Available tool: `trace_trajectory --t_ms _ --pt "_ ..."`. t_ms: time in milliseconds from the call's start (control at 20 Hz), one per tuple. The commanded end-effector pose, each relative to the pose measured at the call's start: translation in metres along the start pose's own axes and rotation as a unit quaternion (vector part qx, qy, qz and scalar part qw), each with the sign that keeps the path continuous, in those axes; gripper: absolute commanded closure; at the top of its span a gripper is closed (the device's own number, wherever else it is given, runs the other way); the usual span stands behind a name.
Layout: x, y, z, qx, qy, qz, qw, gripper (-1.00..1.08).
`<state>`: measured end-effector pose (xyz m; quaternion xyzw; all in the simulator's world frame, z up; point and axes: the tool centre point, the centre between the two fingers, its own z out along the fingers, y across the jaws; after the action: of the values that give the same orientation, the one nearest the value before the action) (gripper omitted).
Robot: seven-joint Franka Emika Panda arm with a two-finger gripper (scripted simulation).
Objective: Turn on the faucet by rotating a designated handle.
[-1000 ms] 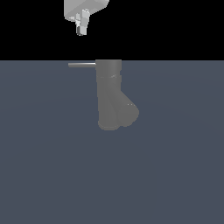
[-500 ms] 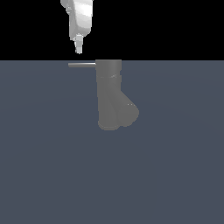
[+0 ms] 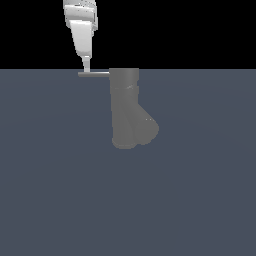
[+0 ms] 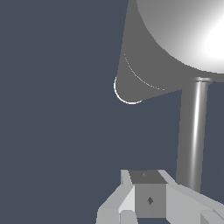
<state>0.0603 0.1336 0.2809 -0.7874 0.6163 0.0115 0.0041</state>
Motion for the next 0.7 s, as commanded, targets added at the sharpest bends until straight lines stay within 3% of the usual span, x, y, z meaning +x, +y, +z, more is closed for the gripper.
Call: trace_trajectory --t_ms 0,650 --pt "-0.0020 -0.0054 0.0051 0.002 0.006 0.013 0.9999 1.08" --pt "-0.0047 -0.0058 0.0112 0.004 0.011 0.026 0.9996 1.08"
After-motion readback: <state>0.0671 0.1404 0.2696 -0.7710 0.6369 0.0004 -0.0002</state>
